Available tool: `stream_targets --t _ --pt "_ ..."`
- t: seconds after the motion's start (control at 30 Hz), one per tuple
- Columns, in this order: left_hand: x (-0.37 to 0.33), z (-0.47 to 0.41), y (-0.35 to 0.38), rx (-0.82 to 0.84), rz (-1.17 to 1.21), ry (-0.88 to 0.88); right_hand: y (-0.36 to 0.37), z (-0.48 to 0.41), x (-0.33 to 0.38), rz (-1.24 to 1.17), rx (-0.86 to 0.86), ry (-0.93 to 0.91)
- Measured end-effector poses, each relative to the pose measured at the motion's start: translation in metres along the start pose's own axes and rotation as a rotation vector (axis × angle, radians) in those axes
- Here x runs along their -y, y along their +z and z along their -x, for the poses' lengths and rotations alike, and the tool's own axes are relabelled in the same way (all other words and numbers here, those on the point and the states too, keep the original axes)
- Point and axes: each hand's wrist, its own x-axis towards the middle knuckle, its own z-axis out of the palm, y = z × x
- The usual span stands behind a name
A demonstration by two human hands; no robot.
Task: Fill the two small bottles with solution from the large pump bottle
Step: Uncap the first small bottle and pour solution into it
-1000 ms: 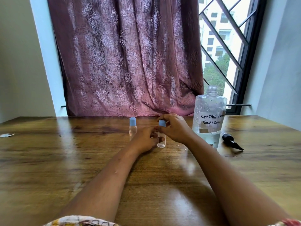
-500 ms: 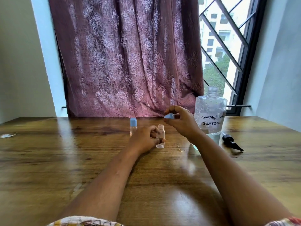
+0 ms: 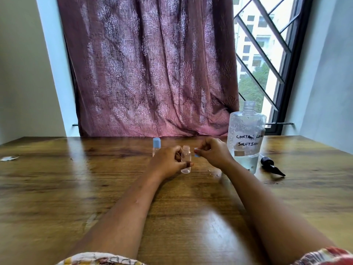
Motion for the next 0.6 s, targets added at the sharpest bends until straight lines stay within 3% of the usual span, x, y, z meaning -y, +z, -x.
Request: stream_targets --t 0.17,0.43,0.5,0.6 --pt "0.000 0.001 0.000 0.002 -0.013 0.012 0.002 0.003 -0.004 0.201 0.136 0.026" --pt "-0.003 0.003 0.002 0.013 -0.010 0.031 -0.004 0.004 -0.001 0.218 0.185 0.037" --pt "-0.004 0.002 0.004 0.014 0.025 0.026 -0.014 0.001 0.011 0.205 0.069 -0.050" --pt "-0.005 0.001 0.007 0.021 0.035 0.022 -0.034 0.003 0.038 0.009 -0.327 -0.274"
